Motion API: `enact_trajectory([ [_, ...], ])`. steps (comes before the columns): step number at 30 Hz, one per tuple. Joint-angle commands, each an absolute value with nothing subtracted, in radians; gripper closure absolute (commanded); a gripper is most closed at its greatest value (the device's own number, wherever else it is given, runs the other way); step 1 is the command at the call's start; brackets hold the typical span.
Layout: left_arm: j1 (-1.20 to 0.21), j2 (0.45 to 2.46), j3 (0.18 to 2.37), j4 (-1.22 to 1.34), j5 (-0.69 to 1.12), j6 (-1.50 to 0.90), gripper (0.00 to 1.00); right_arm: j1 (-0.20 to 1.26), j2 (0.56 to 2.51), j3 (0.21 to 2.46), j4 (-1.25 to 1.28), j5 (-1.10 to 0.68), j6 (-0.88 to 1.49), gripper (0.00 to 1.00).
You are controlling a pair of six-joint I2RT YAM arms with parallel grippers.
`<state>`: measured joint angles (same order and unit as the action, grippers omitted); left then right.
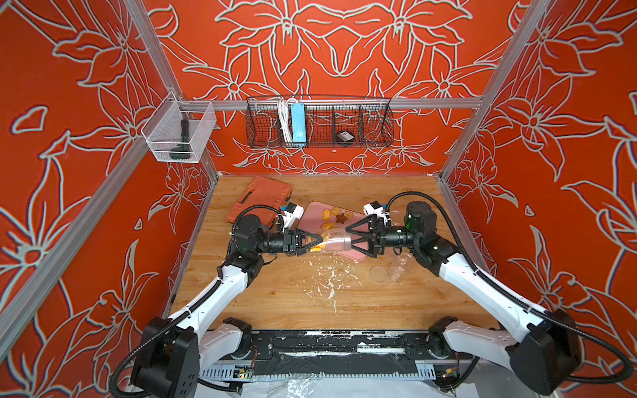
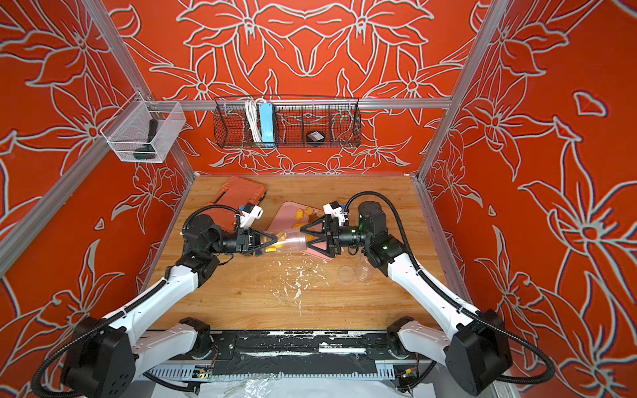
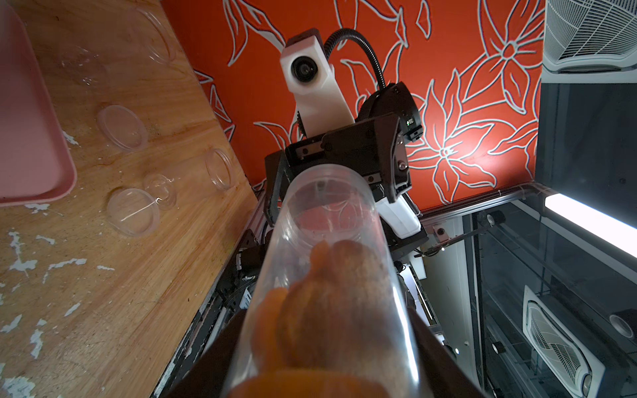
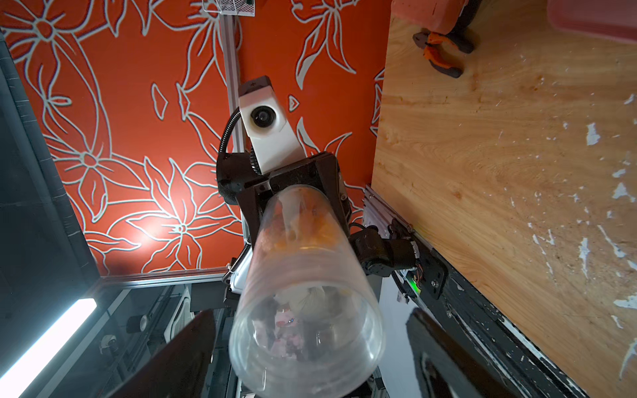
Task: Pour the cookies out of the jar
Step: Unscrew the lid from the jar.
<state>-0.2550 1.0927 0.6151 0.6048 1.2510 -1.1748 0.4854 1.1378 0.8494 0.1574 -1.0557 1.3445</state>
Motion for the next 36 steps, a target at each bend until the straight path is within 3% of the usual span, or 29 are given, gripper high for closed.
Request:
enact_trajectory([
  [1, -0.25, 1.071, 0.649, 0.63, 1.273, -1.176, 0.4, 0.503, 1.134, 0.849, 0.207, -1.069, 1.37, 0.15],
  [10, -0.25, 1.075, 0.65, 0.632, 1.273, -1.177, 0.4, 0.527, 1.124, 0.829, 0.236, -1.057, 1.389, 0.24],
  [17, -0.25, 1.069, 0.65, 0.63, 1.275, -1.18, 0.4, 0.526, 1.132, 0.819, 0.273, -1.059, 1.402, 0.36],
  [22, -0.25, 1.066, 0.652, 0.626, 1.275, -1.181, 0.4, 0.527, 1.125, 0.821, 0.265, -1.065, 1.378, 0.39],
  [36, -0.25, 1.059, 0.655, 0.682, 1.275, -1.244, 0.4, 0.514, 1.093, 0.892, 0.19, -1.19, 0.878, 0.49],
])
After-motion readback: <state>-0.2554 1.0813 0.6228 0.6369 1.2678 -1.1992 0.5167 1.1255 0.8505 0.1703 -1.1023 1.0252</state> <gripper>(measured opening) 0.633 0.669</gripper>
